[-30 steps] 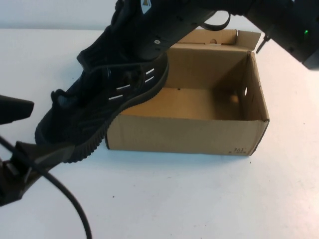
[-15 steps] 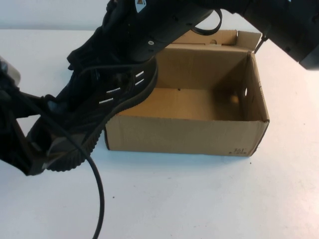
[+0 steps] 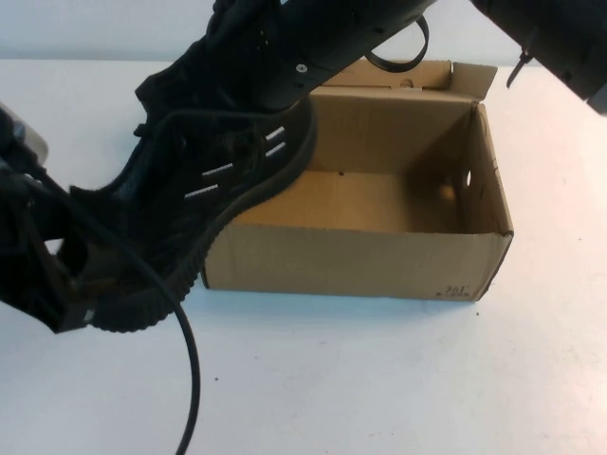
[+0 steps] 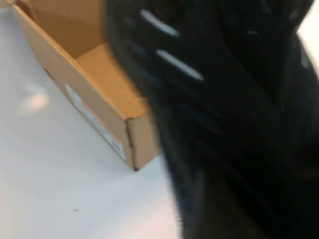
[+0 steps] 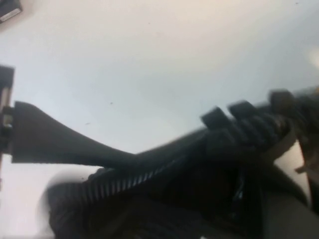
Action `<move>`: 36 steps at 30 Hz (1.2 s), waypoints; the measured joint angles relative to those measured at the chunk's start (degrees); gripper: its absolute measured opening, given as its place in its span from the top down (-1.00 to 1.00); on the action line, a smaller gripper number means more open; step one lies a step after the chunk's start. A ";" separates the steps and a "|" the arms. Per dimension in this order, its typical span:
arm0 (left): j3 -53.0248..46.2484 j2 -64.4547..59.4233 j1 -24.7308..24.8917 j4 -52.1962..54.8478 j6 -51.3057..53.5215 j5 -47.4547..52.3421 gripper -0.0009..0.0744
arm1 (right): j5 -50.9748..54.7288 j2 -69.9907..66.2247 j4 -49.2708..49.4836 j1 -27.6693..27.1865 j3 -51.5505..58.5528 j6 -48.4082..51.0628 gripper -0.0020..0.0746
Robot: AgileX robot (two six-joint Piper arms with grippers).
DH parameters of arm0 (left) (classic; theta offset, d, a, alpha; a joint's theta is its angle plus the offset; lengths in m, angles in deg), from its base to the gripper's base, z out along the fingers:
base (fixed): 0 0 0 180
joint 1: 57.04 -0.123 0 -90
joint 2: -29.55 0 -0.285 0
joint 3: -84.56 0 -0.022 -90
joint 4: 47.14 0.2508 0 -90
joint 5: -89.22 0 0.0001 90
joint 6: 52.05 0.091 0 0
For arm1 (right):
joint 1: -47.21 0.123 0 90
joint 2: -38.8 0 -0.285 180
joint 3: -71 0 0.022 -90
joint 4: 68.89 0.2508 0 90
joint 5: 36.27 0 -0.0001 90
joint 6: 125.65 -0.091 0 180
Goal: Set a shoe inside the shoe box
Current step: Hand over the shoe
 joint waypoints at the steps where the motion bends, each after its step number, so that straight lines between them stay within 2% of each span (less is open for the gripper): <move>1: 0.00 0.00 0.00 0.13 -0.12 -0.44 0.10 | 0.00 0.00 0.43 -0.13 0.00 0.28 0.95; 3: 0.00 0.00 0.00 -0.04 -0.02 -0.66 0.53 | 0.44 0.00 0.94 -0.13 0.00 0.67 0.95; 4: 0.00 0.00 0.00 -0.04 0.00 -0.35 0.68 | 0.45 -0.04 1.09 -0.13 0.00 0.81 0.95; 6: 0.00 -0.13 0.00 -0.04 0.00 -0.08 0.80 | 0.66 -0.04 1.46 -0.13 0.00 0.94 0.95; 24: 0.00 -0.13 0.00 0.78 1.53 0.15 0.86 | 2.32 -0.04 -0.79 0.09 0.00 7.88 0.93; 27: 0.00 -0.13 0.00 1.25 1.53 0.47 0.86 | 2.46 -0.04 0.42 0.09 0.00 9.05 0.79; 34: 0.00 -0.13 0.00 2.57 1.53 3.01 0.88 | 2.59 -0.04 4.90 0.09 -0.61 17.07 0.05; 36: 0.00 -0.13 0.00 2.68 1.67 3.69 0.88 | 2.63 -0.04 5.66 0.09 -0.61 20.92 -0.10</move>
